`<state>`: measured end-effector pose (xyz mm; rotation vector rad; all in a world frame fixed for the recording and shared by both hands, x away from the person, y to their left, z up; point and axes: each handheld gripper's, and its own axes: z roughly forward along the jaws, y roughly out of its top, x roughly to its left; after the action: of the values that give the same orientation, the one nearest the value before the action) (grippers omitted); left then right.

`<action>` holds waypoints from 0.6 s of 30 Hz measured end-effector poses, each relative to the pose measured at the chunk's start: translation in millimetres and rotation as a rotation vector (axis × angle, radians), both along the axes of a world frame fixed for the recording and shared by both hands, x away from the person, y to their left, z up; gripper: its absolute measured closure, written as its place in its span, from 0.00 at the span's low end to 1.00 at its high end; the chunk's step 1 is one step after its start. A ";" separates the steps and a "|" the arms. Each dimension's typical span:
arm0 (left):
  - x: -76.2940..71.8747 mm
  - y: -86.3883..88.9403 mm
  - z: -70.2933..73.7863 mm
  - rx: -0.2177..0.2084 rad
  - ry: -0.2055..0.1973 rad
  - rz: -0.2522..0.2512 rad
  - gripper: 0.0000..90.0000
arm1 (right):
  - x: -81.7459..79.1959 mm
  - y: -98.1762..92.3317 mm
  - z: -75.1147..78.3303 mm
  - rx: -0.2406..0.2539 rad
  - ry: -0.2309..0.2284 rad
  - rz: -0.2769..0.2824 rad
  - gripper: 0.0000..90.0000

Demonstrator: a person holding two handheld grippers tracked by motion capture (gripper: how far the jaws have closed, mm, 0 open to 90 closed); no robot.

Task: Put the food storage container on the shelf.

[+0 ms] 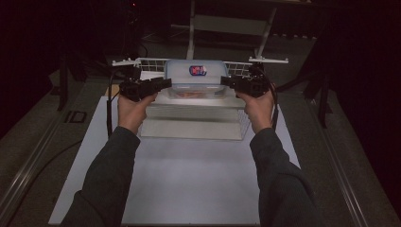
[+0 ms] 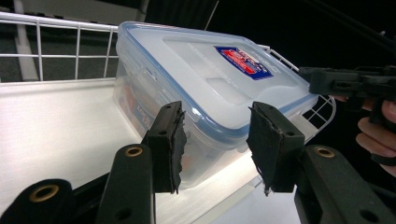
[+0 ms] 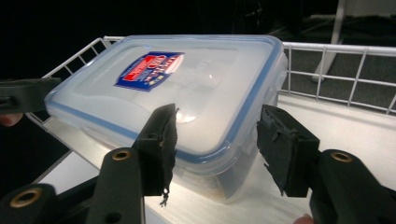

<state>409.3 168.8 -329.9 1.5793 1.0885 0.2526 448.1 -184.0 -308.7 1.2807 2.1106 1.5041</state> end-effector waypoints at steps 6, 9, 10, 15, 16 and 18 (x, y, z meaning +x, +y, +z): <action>-4.0 1.9 4.0 0.026 -0.029 0.047 0.60 | -9.7 -2.3 4.3 -0.024 -0.056 0.010 0.54; -9.9 5.9 8.0 0.059 -0.051 0.050 0.60 | -20.2 -4.0 9.2 -0.057 -0.099 0.036 0.54; -11.9 6.5 9.0 0.071 -0.057 0.050 0.60 | -23.1 -4.0 10.2 -0.074 -0.109 0.042 0.54; -22.2 8.4 13.9 0.130 -0.093 0.044 0.57 | -41.4 -3.0 13.8 -0.159 -0.159 0.101 0.54; -28.9 8.4 16.8 0.161 -0.113 0.040 0.57 | -45.5 -3.0 14.1 -0.181 -0.168 0.115 0.53; -36.3 7.5 19.2 0.195 -0.132 0.029 0.56 | -53.1 -3.8 14.3 -0.201 -0.177 0.141 0.53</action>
<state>373.0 176.3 -310.7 1.6946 1.0079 0.4887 395.0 -187.9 -294.4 0.9121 2.2076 1.3597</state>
